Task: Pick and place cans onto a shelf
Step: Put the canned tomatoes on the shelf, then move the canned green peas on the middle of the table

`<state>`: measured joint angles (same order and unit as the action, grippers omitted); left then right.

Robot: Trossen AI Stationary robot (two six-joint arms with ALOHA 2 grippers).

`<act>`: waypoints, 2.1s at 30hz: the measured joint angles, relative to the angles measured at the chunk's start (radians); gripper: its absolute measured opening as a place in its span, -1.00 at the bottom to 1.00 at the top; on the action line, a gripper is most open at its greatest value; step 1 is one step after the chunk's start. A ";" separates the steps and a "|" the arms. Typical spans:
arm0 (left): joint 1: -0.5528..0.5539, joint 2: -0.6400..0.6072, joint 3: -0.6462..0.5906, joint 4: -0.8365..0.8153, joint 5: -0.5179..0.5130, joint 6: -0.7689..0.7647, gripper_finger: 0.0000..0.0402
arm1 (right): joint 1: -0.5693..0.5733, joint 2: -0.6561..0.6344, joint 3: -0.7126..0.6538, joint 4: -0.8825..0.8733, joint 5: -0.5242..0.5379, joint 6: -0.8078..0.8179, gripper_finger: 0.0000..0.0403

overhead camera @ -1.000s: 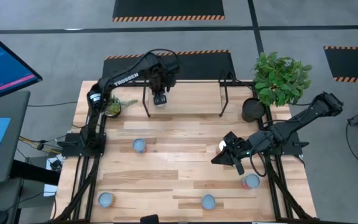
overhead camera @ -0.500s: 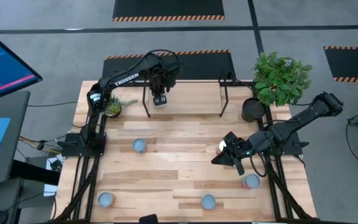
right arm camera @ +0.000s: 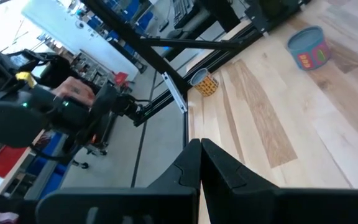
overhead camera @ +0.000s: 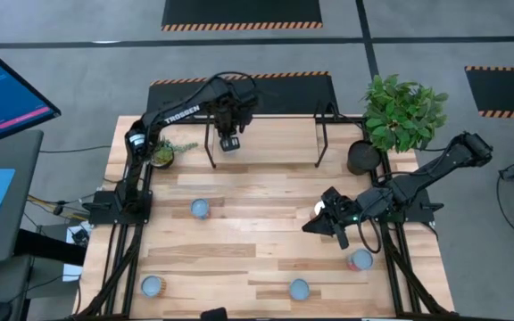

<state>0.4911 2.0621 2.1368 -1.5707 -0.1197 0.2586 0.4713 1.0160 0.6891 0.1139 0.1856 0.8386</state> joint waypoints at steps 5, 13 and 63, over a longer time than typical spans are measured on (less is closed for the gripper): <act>0.001 -0.001 -0.011 0.003 -0.013 -0.042 -1.00 | 0.000 0.000 0.000 0.024 0.000 0.002 -0.84; -0.008 0.000 -0.074 0.000 -0.042 -0.031 -1.00 | 0.000 0.005 0.000 0.058 0.000 -0.006 -0.84; 0.022 -0.001 -0.074 0.042 -0.048 -0.070 -0.69 | 0.144 0.005 0.000 0.052 0.053 -0.009 -0.84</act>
<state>0.5130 2.0606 2.0628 -1.5288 -0.1680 0.1887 0.6155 1.0210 0.6891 0.1655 0.2382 0.8299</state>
